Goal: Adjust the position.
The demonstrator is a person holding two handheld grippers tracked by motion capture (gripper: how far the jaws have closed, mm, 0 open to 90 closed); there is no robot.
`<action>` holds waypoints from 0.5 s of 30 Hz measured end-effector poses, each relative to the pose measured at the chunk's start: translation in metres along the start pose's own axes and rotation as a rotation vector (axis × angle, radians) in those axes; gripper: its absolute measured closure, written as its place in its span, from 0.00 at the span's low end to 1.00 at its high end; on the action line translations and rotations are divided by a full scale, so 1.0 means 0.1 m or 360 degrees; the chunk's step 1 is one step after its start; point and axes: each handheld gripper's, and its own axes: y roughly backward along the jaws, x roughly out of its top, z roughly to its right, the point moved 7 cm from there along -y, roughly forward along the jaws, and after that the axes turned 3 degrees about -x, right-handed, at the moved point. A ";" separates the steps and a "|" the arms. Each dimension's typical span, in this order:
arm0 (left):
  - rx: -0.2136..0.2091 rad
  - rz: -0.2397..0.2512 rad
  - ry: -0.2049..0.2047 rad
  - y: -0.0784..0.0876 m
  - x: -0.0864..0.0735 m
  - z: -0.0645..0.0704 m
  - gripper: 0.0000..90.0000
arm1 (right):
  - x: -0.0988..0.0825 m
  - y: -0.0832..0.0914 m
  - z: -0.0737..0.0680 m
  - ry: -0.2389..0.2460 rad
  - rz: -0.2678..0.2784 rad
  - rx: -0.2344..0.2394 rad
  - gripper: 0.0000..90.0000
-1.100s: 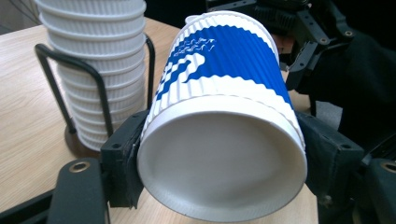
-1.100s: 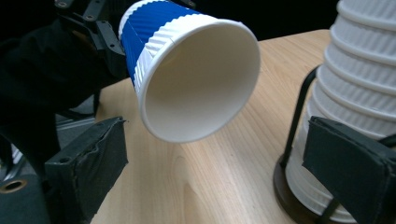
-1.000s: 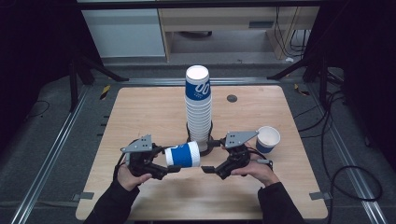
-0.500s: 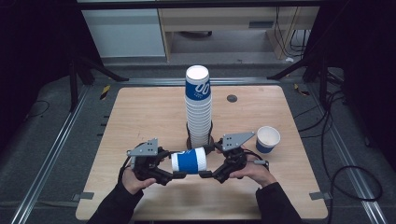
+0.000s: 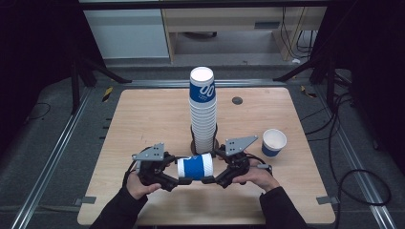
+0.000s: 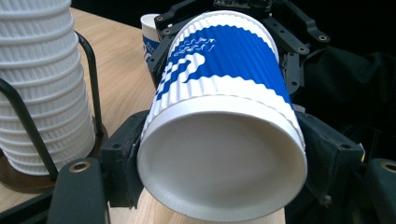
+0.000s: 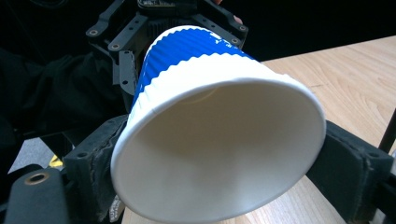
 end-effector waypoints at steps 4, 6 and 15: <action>0.0007 -0.0002 0.0018 0.00 0.00 -0.01 0.28 | -0.01 0.00 0.01 0.0003 -0.0002 0.0009 0.16; 0.0035 -0.0009 0.0018 0.01 0.00 -0.02 0.26 | 0.00 0.01 0.00 0.0007 0.0005 0.0008 0.18; 0.0089 -0.0075 0.0004 0.04 -0.01 -0.04 0.18 | 0.01 0.08 0.03 0.0044 -0.0005 -0.0041 0.18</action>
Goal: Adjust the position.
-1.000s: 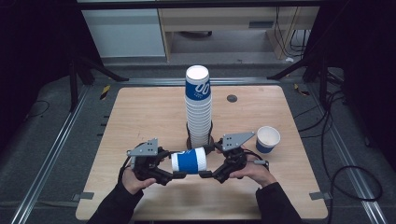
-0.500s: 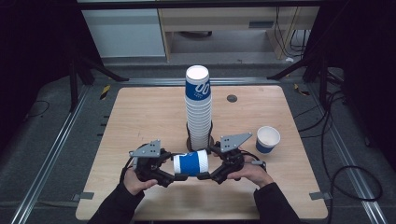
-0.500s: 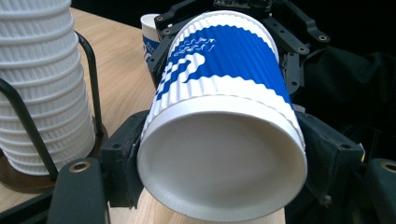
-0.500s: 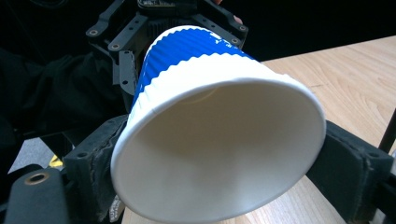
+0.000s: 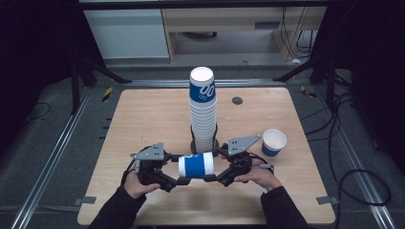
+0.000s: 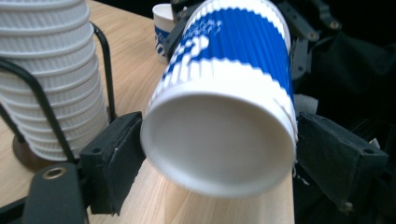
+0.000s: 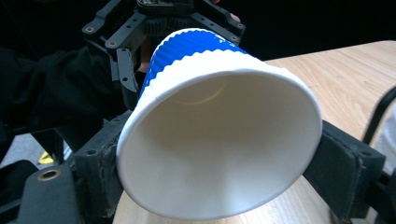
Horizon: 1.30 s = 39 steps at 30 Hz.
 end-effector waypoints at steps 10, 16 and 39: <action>0.0073 -0.0143 -0.0005 0.06 -0.09 -0.09 0.15 | -0.02 0.12 0.06 0.0053 -0.0094 -0.0106 0.18; 0.0089 -0.0273 -0.0018 0.00 -0.18 -0.11 0.14 | -0.12 0.06 0.07 0.0087 -0.0228 -0.0131 0.18; 0.0010 -0.0558 -0.0162 -0.24 -0.37 0.01 0.28 | -0.27 -0.25 -0.10 0.0174 -0.0472 -0.0028 0.18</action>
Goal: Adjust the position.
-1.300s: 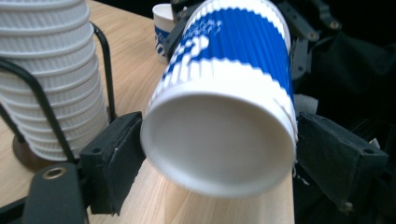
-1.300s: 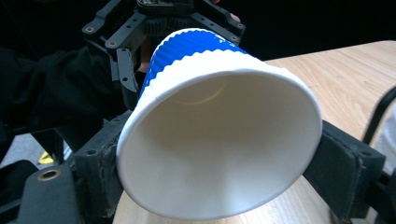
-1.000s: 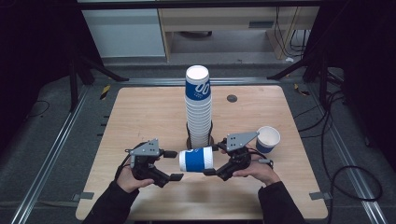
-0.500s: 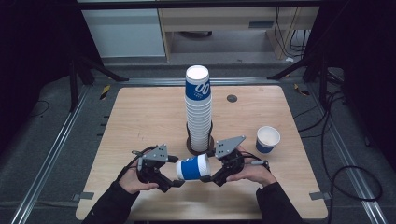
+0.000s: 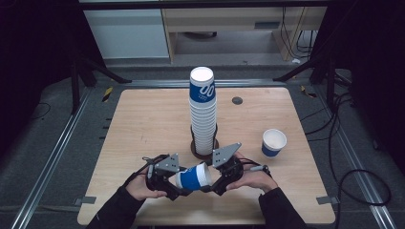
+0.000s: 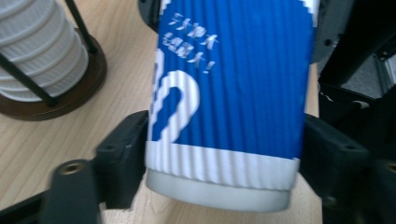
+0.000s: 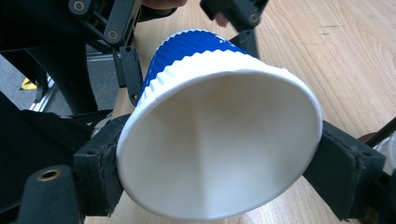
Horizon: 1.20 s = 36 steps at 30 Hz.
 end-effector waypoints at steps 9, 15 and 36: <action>0.0020 0.0031 0.0015 0.02 0.00 -0.04 0.29 | 0.01 0.01 0.04 -0.0037 0.0034 -0.0025 0.12; 0.0078 0.0180 0.0107 0.15 -0.01 -0.17 0.29 | 0.08 0.17 0.16 -0.0134 0.0170 -0.0118 0.08; 0.0112 0.0437 0.0070 0.18 0.21 -0.06 0.29 | 0.20 0.20 0.18 -0.0321 0.0413 -0.0027 0.11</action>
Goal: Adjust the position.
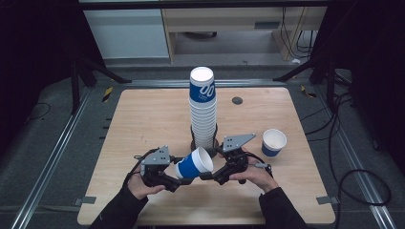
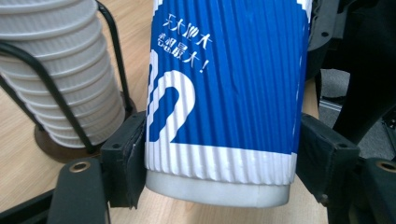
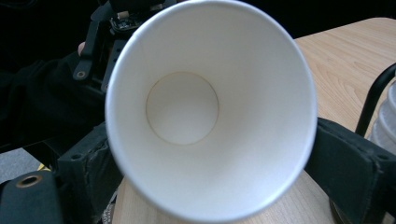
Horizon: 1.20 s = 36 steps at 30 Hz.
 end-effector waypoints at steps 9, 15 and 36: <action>-0.0019 -0.0012 -0.0011 -0.05 0.00 0.04 0.29 | -0.01 -0.03 -0.04 -0.0027 -0.0001 0.0062 0.14; -0.0037 -0.0017 0.0009 -0.06 -0.01 0.04 0.29 | -0.01 -0.02 -0.05 -0.0018 0.0001 0.0082 0.17; -0.0092 -0.0444 0.0040 -0.23 -0.31 0.02 0.22 | -0.19 -0.13 -0.08 0.0232 -0.0323 -0.0040 0.18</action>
